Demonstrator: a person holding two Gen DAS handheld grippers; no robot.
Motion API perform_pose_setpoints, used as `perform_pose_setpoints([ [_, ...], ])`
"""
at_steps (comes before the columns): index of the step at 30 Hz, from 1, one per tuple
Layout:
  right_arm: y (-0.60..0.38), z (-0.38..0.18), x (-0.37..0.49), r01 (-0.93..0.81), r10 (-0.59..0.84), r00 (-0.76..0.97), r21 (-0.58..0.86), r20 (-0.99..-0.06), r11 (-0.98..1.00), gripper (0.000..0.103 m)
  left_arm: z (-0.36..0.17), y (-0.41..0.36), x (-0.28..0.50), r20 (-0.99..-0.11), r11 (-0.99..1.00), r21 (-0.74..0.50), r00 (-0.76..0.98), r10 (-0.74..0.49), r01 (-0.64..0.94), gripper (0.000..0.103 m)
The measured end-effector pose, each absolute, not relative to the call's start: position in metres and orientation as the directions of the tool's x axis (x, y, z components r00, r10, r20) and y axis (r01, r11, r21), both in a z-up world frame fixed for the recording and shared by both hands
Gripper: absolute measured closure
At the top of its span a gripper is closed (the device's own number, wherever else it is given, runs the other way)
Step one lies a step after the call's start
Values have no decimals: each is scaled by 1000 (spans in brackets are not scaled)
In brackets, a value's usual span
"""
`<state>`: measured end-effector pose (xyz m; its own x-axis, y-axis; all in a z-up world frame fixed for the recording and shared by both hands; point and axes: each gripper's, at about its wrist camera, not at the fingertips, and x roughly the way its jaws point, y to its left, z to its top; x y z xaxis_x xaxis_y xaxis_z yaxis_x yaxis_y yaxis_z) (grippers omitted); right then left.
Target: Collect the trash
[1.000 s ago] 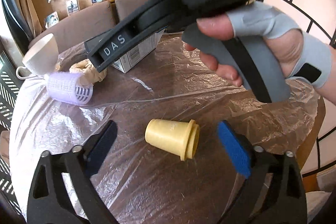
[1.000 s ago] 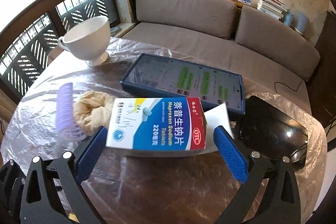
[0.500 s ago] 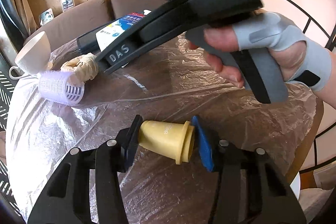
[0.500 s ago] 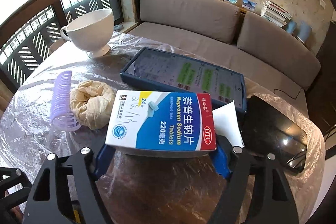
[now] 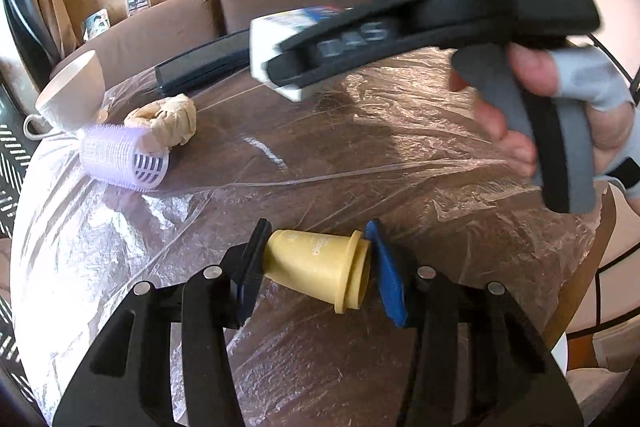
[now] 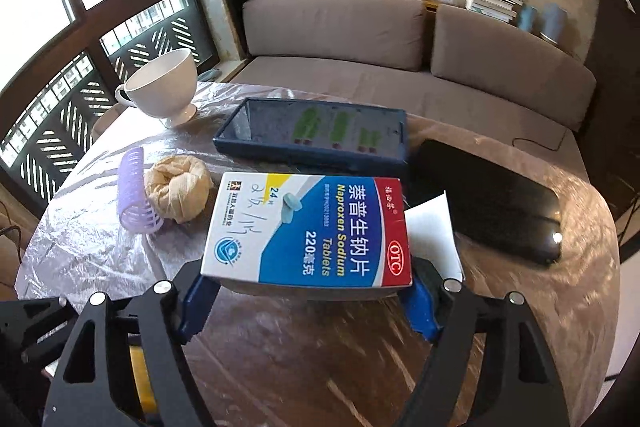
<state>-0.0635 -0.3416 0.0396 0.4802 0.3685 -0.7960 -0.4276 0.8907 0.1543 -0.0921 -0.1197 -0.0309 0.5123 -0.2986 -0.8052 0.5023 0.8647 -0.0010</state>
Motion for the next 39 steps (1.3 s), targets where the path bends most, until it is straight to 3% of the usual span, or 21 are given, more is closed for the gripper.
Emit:
perform_pose_setpoints([
  [39, -397, 47, -194, -331, 361, 416, 231, -835, 915, 27, -17, -100, -121, -802, 915, -66, 524, -286, 398, 52],
])
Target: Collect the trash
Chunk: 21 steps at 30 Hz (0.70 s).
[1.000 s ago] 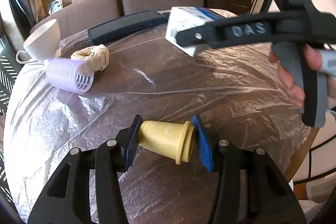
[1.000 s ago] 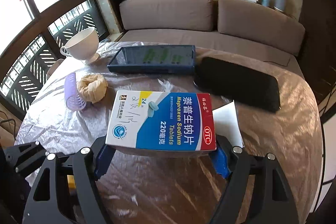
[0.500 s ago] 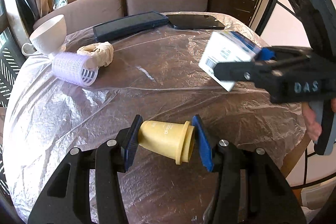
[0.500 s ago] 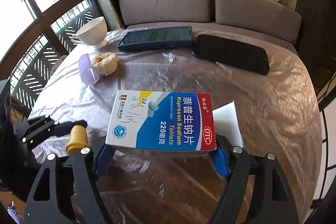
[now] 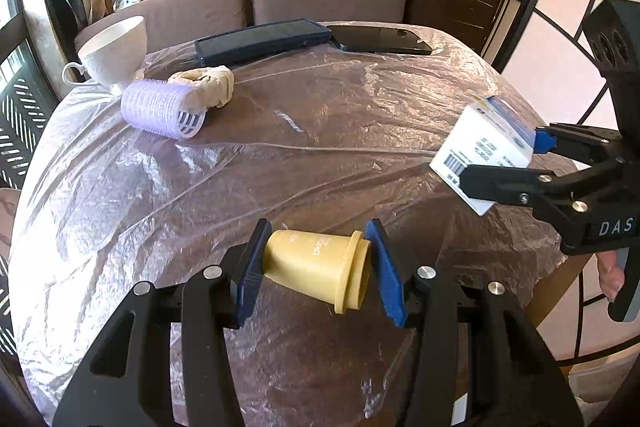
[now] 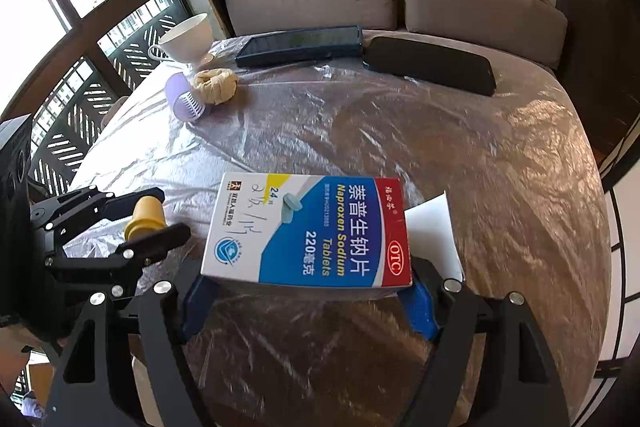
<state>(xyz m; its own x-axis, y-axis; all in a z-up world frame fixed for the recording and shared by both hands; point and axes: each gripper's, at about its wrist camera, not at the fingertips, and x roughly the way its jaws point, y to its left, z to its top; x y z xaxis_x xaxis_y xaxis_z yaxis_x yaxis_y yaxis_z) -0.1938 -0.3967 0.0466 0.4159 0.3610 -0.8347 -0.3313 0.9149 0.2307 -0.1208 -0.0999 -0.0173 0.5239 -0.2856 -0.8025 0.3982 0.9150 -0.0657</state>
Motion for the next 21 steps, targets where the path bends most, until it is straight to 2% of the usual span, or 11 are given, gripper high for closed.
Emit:
perform_pose_setpoints([
  [21, -403, 55, -243, -348, 366, 410, 228, -835, 909, 27, -9, -100, -156, -800, 911, -56, 527, -285, 408, 52],
])
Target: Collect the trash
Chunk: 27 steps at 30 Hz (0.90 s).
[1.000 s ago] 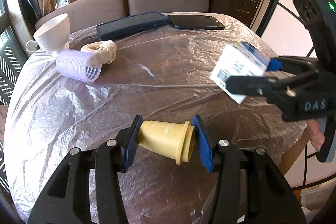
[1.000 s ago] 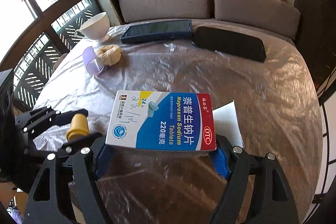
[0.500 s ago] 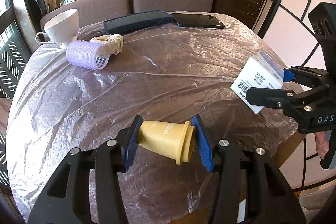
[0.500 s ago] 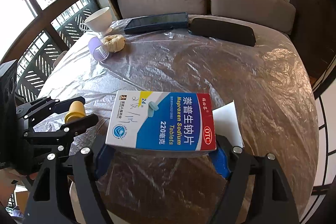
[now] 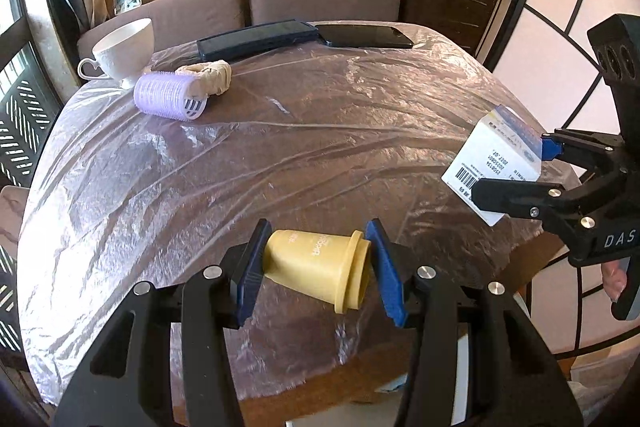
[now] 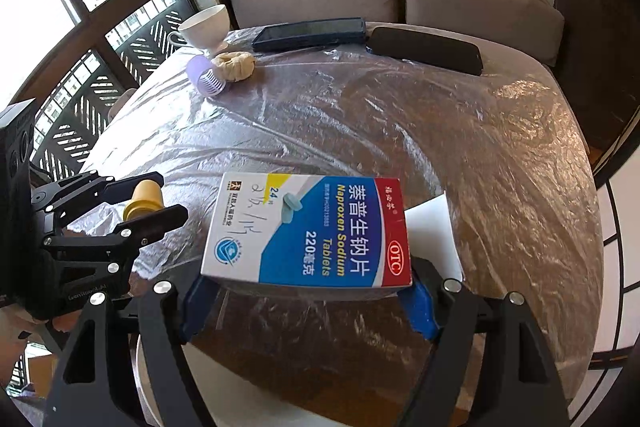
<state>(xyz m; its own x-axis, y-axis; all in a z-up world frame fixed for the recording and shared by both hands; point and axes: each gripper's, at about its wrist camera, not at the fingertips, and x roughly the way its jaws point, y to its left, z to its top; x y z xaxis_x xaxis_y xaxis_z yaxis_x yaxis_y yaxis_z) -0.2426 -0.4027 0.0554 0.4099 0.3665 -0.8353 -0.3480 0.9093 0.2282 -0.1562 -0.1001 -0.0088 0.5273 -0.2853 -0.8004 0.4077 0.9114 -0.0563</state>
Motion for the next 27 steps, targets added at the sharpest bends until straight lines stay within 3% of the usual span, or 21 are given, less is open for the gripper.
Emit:
perform_pose_setpoints([
  [27, -401, 65, -312, -451, 439, 340, 265, -832, 852, 27, -3, -97, -215, -815, 882, -94, 474, -335, 462, 52],
])
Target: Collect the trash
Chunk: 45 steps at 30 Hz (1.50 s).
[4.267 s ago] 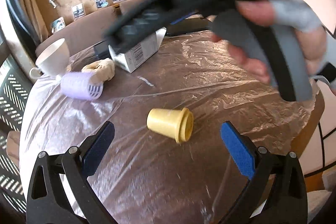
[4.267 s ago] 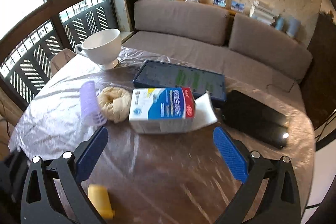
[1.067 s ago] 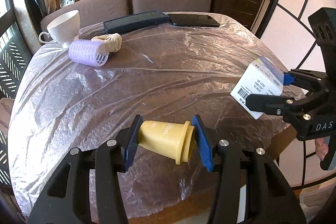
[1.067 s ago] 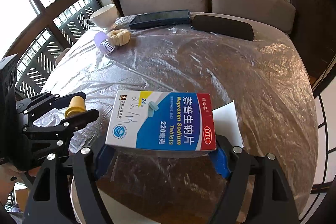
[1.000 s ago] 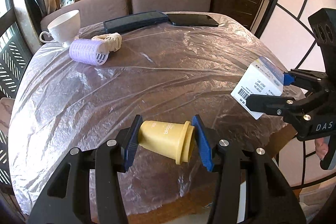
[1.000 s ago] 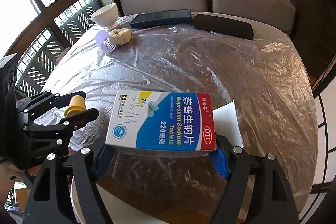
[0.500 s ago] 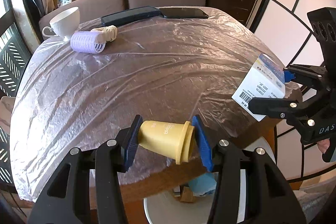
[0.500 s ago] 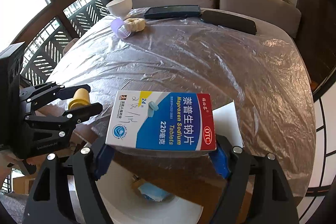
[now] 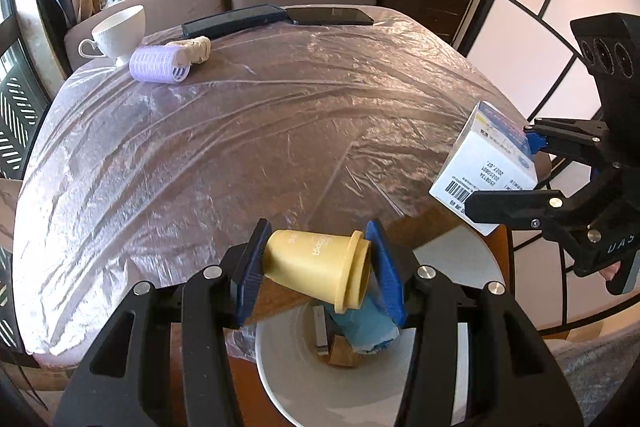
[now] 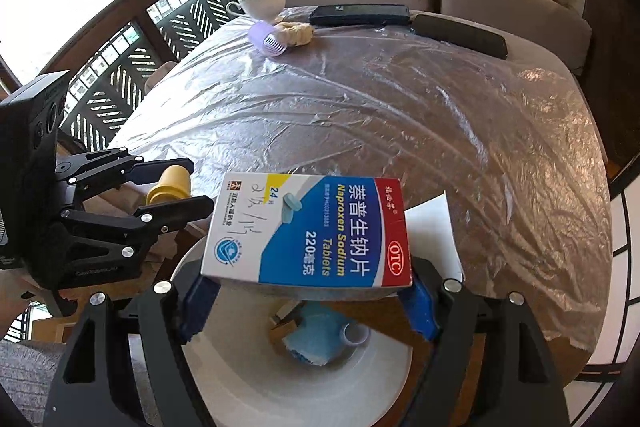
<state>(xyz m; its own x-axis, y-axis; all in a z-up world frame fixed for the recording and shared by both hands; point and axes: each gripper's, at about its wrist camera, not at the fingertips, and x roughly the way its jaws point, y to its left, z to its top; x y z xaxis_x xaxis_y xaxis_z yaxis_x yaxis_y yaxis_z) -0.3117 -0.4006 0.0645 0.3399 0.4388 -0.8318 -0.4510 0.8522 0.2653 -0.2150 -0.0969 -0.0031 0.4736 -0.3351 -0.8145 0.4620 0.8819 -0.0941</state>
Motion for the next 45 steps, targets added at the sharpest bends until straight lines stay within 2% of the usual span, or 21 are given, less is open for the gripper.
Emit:
perform_pose_setpoints([
  [16, -402, 53, -339, -462, 444, 280, 286, -851, 839, 27, -12, -100, -239, -838, 861, -94, 428, -339, 499, 52],
  [45, -402, 9, -371, -497, 384, 180, 253, -906, 830, 27, -59, -111, -259, -905, 822, -22, 338, -257, 568, 52],
])
